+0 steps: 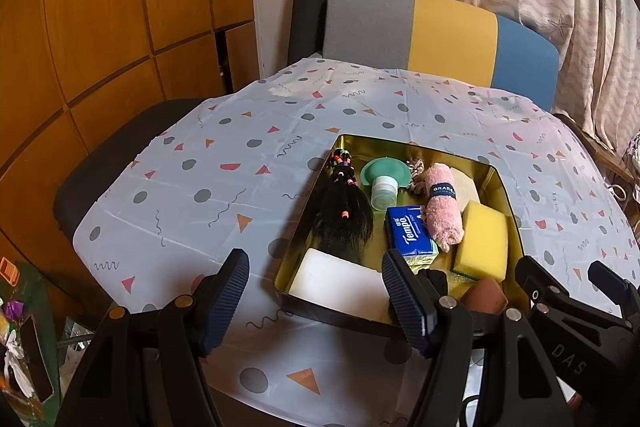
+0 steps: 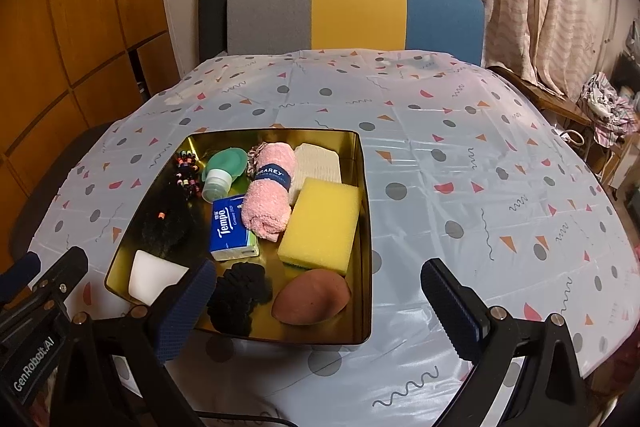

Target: Organize rigid objects

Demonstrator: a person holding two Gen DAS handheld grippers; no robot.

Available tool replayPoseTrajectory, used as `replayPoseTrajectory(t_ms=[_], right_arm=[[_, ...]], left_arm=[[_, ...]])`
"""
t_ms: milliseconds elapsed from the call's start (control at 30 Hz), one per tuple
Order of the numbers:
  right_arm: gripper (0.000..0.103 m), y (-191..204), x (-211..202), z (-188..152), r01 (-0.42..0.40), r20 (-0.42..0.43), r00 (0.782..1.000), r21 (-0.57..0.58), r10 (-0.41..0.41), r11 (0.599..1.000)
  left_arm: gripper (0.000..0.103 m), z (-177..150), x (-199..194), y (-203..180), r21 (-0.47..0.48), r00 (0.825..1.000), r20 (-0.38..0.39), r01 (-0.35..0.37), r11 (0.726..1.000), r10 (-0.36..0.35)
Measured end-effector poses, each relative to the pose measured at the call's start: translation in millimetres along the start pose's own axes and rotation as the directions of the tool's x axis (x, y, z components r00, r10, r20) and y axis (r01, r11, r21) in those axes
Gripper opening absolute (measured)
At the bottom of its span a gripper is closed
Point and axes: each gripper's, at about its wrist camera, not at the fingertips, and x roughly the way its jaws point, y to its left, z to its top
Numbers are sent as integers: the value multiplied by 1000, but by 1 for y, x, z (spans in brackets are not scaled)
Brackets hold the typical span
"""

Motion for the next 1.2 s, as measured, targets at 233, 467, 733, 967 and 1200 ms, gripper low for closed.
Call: replayPoseTrajectory(t_ms=[233,467,733,967,1200], right_arm=[[103,0,3,-1,-5,-12,1000,3,5,1000],[103,-1,5,-1,-19,-24,1000,7,19,1000],[103,-1,6,-1,-22,-28,999,9,22,1000],[103,-1,7,-2,-23,-31,999,10,23,1000],[103,-2,8,-2,-24,-32,999,13,24,1000]], left_arm=[[70,-1,1,-1,4,1000,0,-5,1000,5],[70,-2,0,-1,4,1000,7,-12,1000,12],[70,-3,1,-1,8,1000,-1,-9,1000,9],[70,-3,3,-2,16,1000,-6,-11,1000,11],[70,-4,5,-3,18,1000,-19,-2,1000,2]])
